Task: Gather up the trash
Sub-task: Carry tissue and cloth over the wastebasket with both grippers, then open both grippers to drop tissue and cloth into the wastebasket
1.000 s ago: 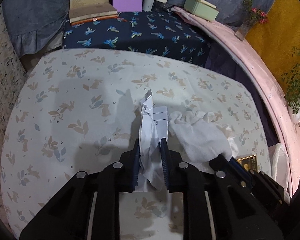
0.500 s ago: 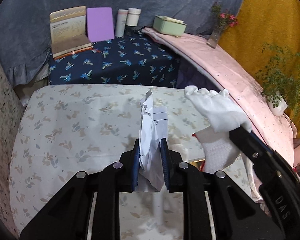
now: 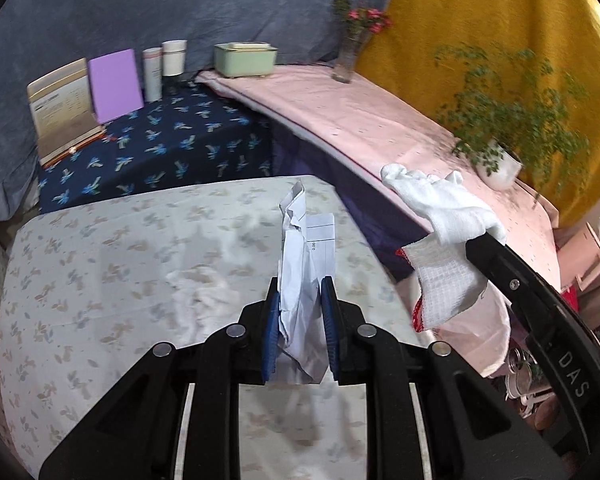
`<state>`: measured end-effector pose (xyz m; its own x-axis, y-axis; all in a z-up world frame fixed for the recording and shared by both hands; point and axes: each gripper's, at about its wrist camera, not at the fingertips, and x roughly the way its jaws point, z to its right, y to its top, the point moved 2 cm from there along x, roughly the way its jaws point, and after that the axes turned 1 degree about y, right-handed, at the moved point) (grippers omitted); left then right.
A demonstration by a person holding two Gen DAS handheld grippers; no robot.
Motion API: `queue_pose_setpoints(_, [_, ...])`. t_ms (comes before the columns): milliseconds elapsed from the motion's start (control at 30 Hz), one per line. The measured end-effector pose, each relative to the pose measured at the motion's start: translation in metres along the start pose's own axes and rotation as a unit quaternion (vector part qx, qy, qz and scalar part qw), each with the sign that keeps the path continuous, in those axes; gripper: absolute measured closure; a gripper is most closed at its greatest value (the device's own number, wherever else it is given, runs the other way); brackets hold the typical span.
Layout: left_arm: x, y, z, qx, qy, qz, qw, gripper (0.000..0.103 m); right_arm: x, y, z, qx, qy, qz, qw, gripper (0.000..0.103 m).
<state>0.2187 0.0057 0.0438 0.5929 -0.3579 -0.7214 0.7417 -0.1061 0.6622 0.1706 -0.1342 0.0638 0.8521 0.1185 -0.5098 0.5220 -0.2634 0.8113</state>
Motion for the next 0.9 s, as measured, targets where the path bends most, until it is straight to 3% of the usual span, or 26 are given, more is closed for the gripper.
queue_pose_setpoints(500, [0.036, -0.017, 0.154, 0.094, -0.076, -0.025, 0.9924, 0.084, -0.075, -0.009, 0.141, 0.074, -0.101, 0.029, 0.992, 0.095])
queue_pose_setpoints(900, [0.062, -0.031, 0.21, 0.131, -0.088, -0.046, 0.9863, 0.084, -0.09, -0.023, 0.205, 0.112, -0.136, 0.026, 0.984, 0.095])
